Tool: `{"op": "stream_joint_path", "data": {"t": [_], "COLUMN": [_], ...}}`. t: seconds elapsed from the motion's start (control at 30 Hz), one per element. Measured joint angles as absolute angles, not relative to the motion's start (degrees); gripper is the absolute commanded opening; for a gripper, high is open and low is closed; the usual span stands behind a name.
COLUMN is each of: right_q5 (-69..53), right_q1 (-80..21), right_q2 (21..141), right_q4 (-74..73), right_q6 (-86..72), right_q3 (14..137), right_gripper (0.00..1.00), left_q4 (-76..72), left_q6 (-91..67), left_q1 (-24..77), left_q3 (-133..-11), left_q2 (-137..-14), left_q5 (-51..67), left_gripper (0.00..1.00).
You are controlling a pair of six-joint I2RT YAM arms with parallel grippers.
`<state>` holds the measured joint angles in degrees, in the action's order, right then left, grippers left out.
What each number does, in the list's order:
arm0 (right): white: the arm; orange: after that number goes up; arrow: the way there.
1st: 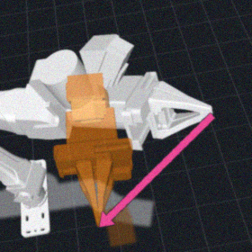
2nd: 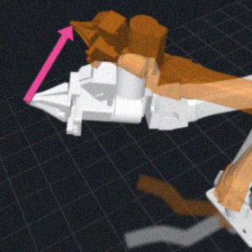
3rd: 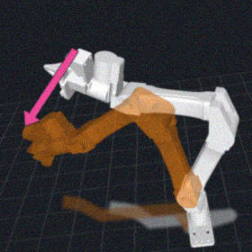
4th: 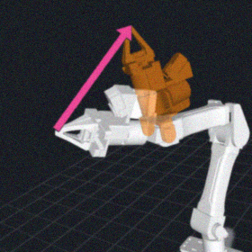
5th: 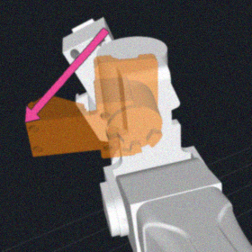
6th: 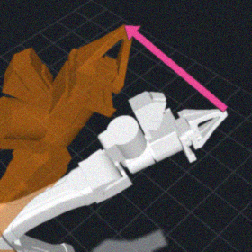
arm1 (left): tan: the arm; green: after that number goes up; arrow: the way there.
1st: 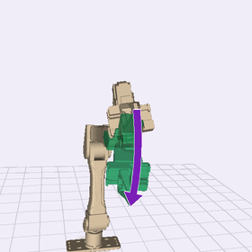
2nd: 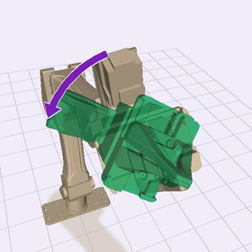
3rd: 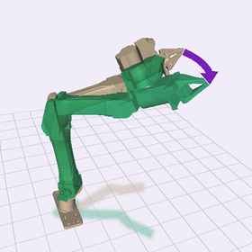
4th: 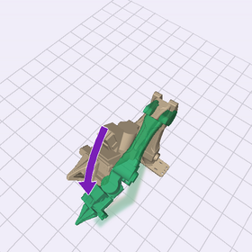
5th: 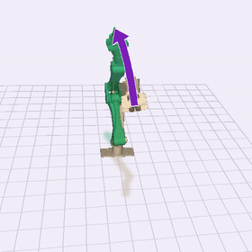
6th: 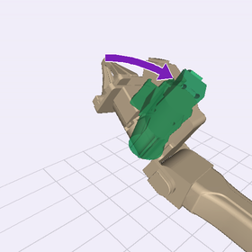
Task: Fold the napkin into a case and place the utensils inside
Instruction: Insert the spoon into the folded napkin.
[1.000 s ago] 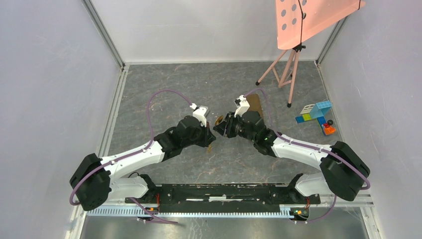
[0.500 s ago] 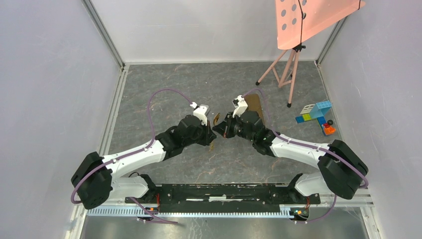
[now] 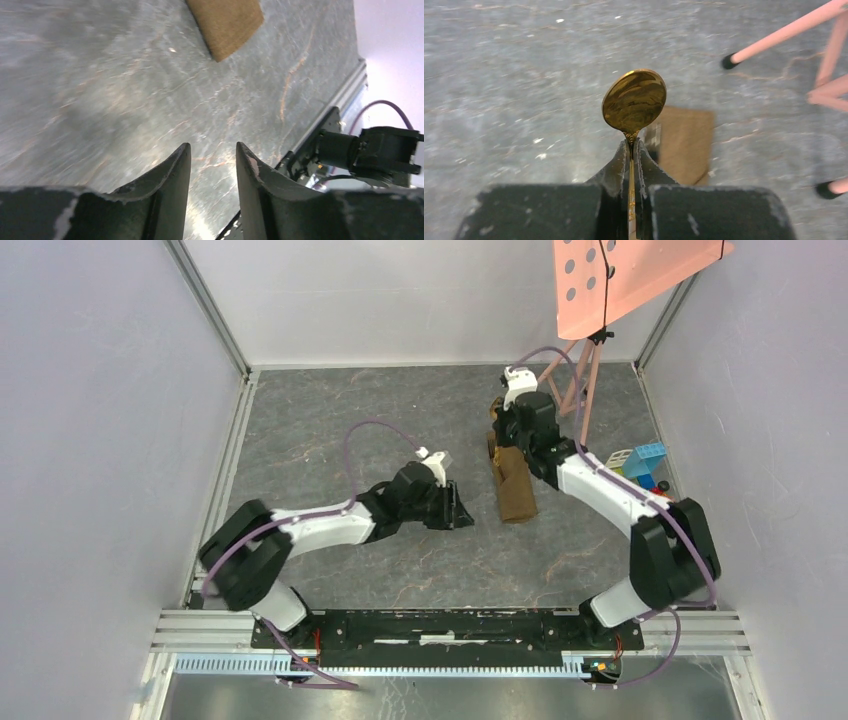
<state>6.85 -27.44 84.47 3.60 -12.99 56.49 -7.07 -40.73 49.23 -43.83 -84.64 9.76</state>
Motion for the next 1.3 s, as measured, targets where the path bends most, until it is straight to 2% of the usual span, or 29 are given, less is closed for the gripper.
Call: {"op": "stream_joint_path", "data": {"t": [0.3, 0.33, 0.6, 0.97, 1.3], "right_q5": [5.4, 4.7, 3.6, 2.5, 3.4], "right_q1": [-19.8, -19.5, -18.6, -18.3, -18.5], "right_q2": [99.6, 101.8, 104.9, 107.0, 103.6], "right_q4": [-3.2, -5.2, -5.9, -8.4, -8.9], "right_q6": [-4.2, -2.8, -1.8, -4.1, -6.0], "right_q3": [70.3, 71.5, 73.4, 73.3, 67.5], "right_gripper": [0.0, 0.0, 0.0, 0.0, 0.0], "left_q4": [-21.5, -27.0, -30.4, -30.3, -30.4], "left_q6": [-56.6, -62.0, -67.2, -69.1, -69.5], "left_q1": [51.2, 52.5, 54.2, 54.2, 54.2], "left_q3": [-54.5, -57.2, -60.1, -60.2, -61.9], "left_q2": [-107.8, -114.0, -120.1, -122.0, -123.2], "left_q5": [23.0, 25.3, 25.6, 23.0, 22.4], "left_gripper": [0.34, 0.29, 0.22, 0.2, 0.19]}}
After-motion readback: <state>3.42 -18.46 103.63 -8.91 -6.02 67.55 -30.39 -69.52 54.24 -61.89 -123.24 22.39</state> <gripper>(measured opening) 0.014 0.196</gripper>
